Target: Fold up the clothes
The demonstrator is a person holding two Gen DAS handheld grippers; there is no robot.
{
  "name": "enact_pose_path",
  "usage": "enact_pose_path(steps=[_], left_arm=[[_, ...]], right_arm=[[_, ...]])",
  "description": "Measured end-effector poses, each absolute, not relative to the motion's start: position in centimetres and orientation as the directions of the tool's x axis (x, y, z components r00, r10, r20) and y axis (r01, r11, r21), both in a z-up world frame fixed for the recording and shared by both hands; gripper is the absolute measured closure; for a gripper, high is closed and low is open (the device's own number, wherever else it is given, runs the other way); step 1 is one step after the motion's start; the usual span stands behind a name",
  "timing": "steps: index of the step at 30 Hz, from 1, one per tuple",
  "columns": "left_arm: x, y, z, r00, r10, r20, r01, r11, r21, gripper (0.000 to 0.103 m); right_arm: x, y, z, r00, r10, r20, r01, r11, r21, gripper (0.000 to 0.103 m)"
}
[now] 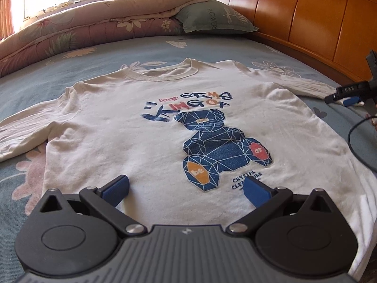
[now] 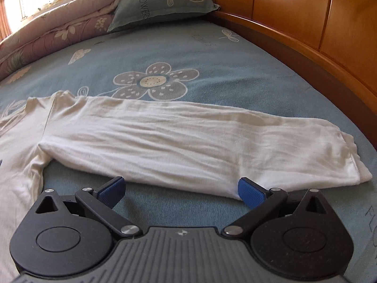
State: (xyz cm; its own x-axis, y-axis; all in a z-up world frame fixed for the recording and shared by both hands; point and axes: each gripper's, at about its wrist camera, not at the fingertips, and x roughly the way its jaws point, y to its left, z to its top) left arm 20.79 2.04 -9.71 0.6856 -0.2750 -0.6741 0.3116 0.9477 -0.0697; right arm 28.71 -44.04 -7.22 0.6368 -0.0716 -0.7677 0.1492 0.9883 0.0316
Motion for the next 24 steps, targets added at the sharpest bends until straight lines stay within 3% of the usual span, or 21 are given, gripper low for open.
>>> enact_pose_path(steps=[4, 7, 12, 18, 24], left_arm=[[22.7, 1.7, -6.9, 0.66, -0.342, -0.669, 0.332, 0.931, -0.15, 0.001], [23.8, 0.4, -5.1, 0.669, -0.36, -0.65, 0.384, 0.916, -0.113, 0.001], [24.4, 0.3, -7.1, 0.62, -0.421, -0.662, 0.383, 0.899, -0.213, 0.001], [24.5, 0.0, -9.9, 0.565, -0.451, -0.69, 0.409, 0.88, -0.24, 0.001], [24.5, 0.3, -10.1, 0.575, -0.468, -0.671, 0.421, 0.873, -0.247, 0.001]], right_arm=[[29.3, -44.6, -5.4, 0.663, -0.096, -0.743, 0.215, 0.974, 0.065, 0.0], [30.8, -45.6, -3.5, 0.718, -0.064, -0.693, 0.25, 0.953, 0.171, 0.0], [34.9, -46.5, -5.4, 0.68, -0.016, -0.733, 0.309, 0.913, 0.267, 0.0], [37.5, -45.8, -7.1, 0.677, -0.07, -0.733, 0.279, 0.946, 0.167, 0.0], [39.7, -48.3, -7.6, 0.71, -0.094, -0.697, 0.31, 0.931, 0.191, 0.0]])
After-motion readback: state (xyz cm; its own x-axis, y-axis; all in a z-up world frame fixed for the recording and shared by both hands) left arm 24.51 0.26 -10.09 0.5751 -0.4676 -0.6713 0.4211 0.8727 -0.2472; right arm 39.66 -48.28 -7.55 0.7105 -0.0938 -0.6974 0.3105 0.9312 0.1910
